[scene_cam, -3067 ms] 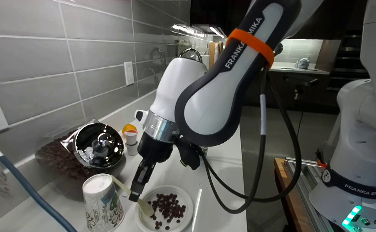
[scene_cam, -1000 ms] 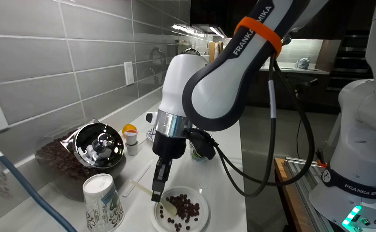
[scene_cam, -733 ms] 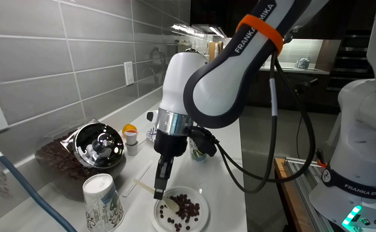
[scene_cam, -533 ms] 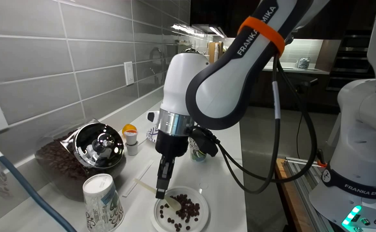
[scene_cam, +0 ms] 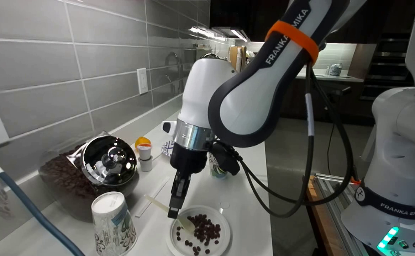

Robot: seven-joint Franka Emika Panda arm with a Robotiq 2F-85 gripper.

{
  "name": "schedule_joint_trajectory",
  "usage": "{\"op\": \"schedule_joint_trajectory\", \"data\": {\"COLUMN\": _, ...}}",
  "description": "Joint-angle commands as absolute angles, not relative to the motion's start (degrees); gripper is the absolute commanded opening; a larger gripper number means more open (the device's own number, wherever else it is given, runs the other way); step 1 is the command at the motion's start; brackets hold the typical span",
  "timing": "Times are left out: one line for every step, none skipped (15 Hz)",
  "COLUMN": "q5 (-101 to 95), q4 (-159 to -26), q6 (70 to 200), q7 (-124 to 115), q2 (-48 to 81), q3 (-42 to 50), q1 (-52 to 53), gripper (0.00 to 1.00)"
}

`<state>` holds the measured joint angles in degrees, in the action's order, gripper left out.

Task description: Use the white spoon to take some of the contents on the white plate and place them in the white cup.

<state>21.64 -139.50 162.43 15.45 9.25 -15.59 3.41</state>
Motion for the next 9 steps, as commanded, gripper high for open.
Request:
{"op": "schedule_joint_trajectory", "data": {"q5": 21.07, "q4": -140.84, "q6": 163.57, "q7": 14.04, "q2": 8.54, "q3": -15.39, "q1": 4.33, "gripper": 0.04}}
{"op": "schedule_joint_trajectory", "data": {"q5": 21.01, "q4": -140.87, "q6": 163.58, "q7": 13.88, "q2": 8.58, "q3": -15.37, "q1": 4.43, "gripper": 0.04}}
{"op": "schedule_joint_trajectory", "data": {"q5": 21.04, "q4": -140.89, "q6": 163.44, "q7": 13.85, "q2": 8.62, "q3": -15.37, "q1": 4.48, "gripper": 0.04}}
{"op": "schedule_joint_trajectory", "data": {"q5": 20.97, "q4": -140.97, "q6": 163.59, "q7": 13.65, "q2": 8.69, "q3": -15.33, "q1": 4.59, "gripper": 0.04}}
{"op": "schedule_joint_trajectory", "data": {"q5": 20.79, "q4": -141.12, "q6": 163.87, "q7": 13.36, "q2": 8.74, "q3": -15.26, "q1": 4.74, "gripper": 0.04}}
{"op": "schedule_joint_trajectory", "data": {"q5": 20.60, "q4": -141.25, "q6": 164.16, "q7": 12.97, "q2": 8.80, "q3": -15.15, "q1": 4.87, "gripper": 0.04}}
{"op": "schedule_joint_trajectory", "data": {"q5": 20.34, "q4": -141.38, "q6": 164.29, "q7": 12.64, "q2": 8.83, "q3": -15.07, "q1": 4.98, "gripper": 0.04}}
{"op": "schedule_joint_trajectory", "data": {"q5": 19.93, "q4": -141.52, "q6": 164.58, "q7": 12.09, "q2": 8.85, "q3": -14.90, "q1": 5.13, "gripper": 0.04}}
{"op": "schedule_joint_trajectory", "data": {"q5": 19.89, "q4": -141.64, "q6": 164.98, "q7": 11.85, "q2": 8.87, "q3": -14.93, "q1": 5.18, "gripper": 0.04}}
